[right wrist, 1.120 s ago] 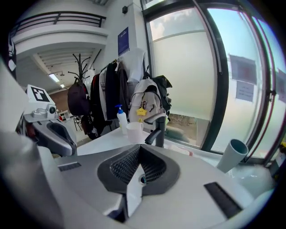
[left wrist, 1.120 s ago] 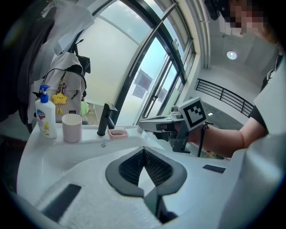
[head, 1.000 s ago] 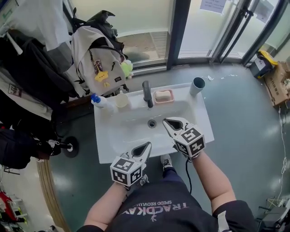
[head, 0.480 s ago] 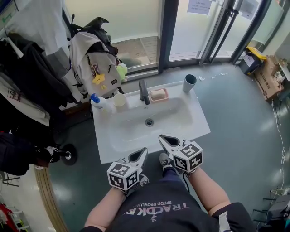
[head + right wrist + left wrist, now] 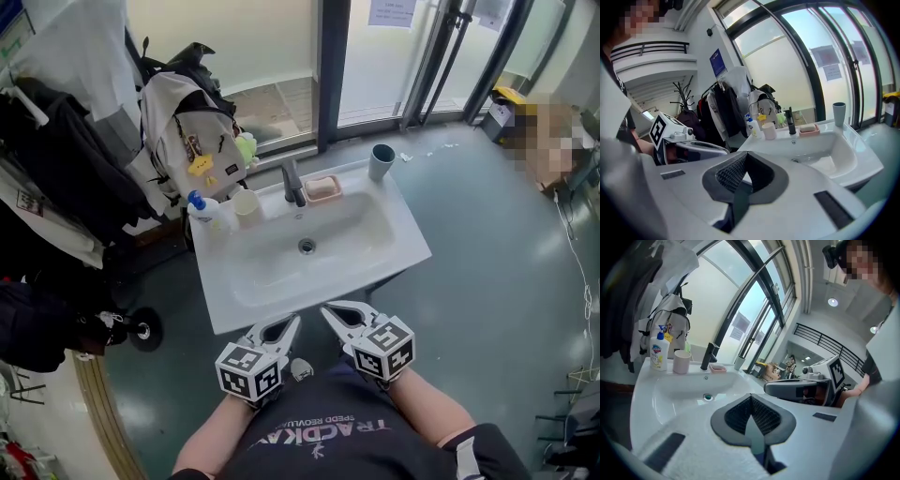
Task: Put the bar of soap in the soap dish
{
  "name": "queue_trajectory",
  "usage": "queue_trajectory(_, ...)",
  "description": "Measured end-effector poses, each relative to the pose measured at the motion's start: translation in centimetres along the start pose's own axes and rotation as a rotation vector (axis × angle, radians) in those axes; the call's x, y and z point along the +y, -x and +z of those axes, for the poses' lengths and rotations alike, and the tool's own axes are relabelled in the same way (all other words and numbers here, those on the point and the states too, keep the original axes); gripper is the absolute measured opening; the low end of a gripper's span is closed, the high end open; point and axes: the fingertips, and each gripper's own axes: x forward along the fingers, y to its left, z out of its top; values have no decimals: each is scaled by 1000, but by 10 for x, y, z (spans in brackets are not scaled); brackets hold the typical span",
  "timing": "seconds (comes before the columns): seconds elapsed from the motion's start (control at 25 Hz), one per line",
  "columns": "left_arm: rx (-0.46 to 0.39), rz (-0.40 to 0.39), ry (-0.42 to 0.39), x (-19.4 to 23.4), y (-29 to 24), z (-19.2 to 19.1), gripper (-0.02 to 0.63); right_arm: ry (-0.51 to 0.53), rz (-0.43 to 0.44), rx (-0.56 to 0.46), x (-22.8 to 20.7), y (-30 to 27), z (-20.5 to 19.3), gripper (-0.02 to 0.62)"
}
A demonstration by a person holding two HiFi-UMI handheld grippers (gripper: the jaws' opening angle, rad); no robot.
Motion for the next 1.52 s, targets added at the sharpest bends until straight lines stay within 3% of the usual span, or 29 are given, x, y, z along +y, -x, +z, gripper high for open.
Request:
queue_trajectory(0.48, 1, -9, -19, -9, 32, -20, 9, -17, 10, 9, 47, 14, -35, 11)
queue_trajectory(1.52, 10, -64, -38, -38, 23, -31, 9, -26, 2, 9, 48, 38, -51, 11)
